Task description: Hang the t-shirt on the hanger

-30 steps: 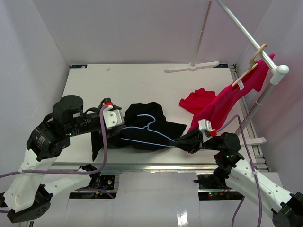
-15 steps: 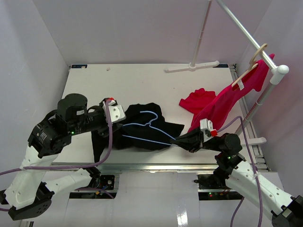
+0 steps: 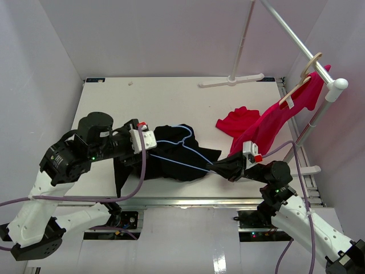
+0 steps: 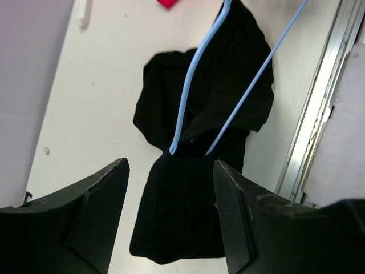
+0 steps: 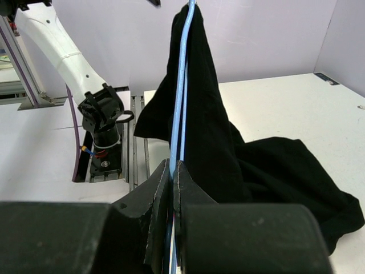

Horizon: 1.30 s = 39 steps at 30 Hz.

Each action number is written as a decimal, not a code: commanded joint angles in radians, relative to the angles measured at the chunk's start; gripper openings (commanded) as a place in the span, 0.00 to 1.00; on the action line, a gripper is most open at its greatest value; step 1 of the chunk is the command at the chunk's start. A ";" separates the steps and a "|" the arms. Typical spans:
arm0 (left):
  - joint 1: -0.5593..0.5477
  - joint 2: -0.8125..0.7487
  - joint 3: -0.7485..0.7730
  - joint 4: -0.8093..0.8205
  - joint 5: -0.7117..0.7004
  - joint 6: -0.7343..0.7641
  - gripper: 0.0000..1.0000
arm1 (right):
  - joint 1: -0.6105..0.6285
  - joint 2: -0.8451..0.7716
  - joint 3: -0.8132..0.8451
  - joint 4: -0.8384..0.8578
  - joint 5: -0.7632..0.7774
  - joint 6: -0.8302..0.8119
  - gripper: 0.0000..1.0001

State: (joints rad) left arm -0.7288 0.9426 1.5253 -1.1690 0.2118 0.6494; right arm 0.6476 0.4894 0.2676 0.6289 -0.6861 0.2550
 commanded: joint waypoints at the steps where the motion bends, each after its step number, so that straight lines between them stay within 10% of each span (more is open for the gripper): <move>1: -0.004 0.032 -0.025 -0.048 0.025 0.054 0.72 | -0.006 -0.046 0.043 0.041 -0.013 -0.015 0.08; 22: -0.046 0.019 -0.067 -0.077 -0.090 0.052 0.70 | -0.005 -0.109 0.048 -0.050 -0.016 -0.043 0.08; 31: -0.049 0.000 -0.119 -0.079 -0.080 0.031 0.52 | -0.006 -0.128 0.056 -0.076 -0.009 -0.053 0.08; 36: -0.049 0.012 -0.122 -0.067 -0.039 0.041 0.09 | -0.005 -0.160 0.073 -0.102 -0.034 -0.046 0.08; 39: -0.051 0.018 -0.067 -0.051 0.079 0.055 0.10 | -0.005 -0.183 0.079 -0.100 -0.065 -0.037 0.08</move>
State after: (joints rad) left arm -0.7749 0.9599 1.4012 -1.2513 0.1414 0.6972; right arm 0.6461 0.3508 0.2723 0.4682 -0.7175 0.2107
